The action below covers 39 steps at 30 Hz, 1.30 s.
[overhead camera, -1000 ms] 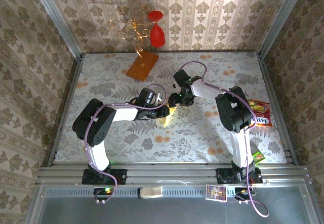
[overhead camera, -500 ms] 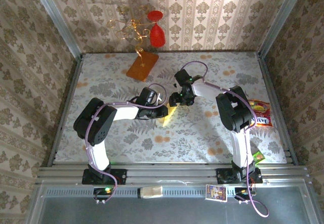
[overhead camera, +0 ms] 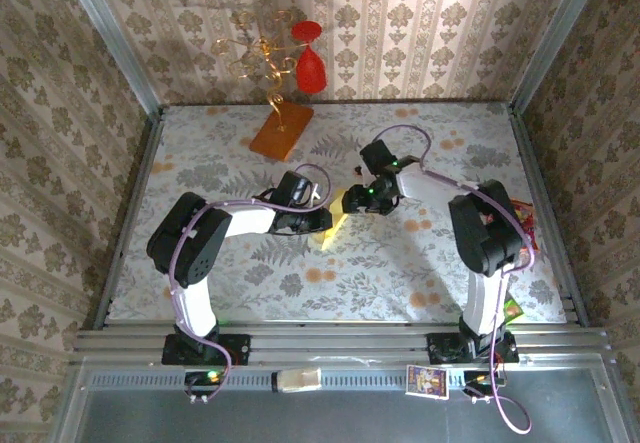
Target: Fold a paper plane with a square sheet of paper (pick it up from the middle)
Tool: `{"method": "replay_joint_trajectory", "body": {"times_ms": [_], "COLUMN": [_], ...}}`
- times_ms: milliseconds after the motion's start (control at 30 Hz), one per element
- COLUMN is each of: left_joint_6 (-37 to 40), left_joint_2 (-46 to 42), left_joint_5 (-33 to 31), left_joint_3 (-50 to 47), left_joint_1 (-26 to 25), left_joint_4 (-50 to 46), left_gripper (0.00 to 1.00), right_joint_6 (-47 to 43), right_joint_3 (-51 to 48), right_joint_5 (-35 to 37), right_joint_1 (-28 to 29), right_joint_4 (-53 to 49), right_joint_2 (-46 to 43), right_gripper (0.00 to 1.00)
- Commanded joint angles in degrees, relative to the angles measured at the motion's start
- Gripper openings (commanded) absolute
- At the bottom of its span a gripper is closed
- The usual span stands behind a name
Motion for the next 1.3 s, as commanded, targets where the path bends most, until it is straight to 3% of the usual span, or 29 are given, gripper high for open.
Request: {"method": "replay_joint_trajectory", "body": {"times_ms": [0, 100, 267, 600, 1267], "left_joint_6": [2.0, 2.1, 2.08, 2.08, 2.27], "left_joint_2": [3.67, 3.86, 4.0, 3.96, 4.79], "left_joint_5": [-1.91, -1.99, -2.08, -2.26, -2.08], "left_joint_3": [0.31, 0.45, 0.37, 0.14, 0.41], "left_joint_1": [-1.17, -1.22, -1.26, -1.26, -1.26], "left_joint_4": [-3.72, -3.95, -4.18, -4.37, -4.92], "left_gripper": [0.2, 0.2, 0.19, 0.19, 0.18], "right_joint_6": [3.34, 5.1, 5.96, 5.54, 4.69], "right_joint_3": [-2.82, -3.72, -1.61, 2.05, 3.69], "right_joint_5": [-7.01, -12.52, -15.98, -15.04, -11.67], "right_joint_1": [-0.1, 0.17, 0.53, 0.69, 0.52], "right_joint_4": [5.69, 9.04, 11.37, 10.22, 8.08], "right_joint_2": [-3.41, -2.01, 1.87, 7.64, 10.83], "right_gripper": [0.54, 0.39, 0.25, 0.21, 0.21]}}
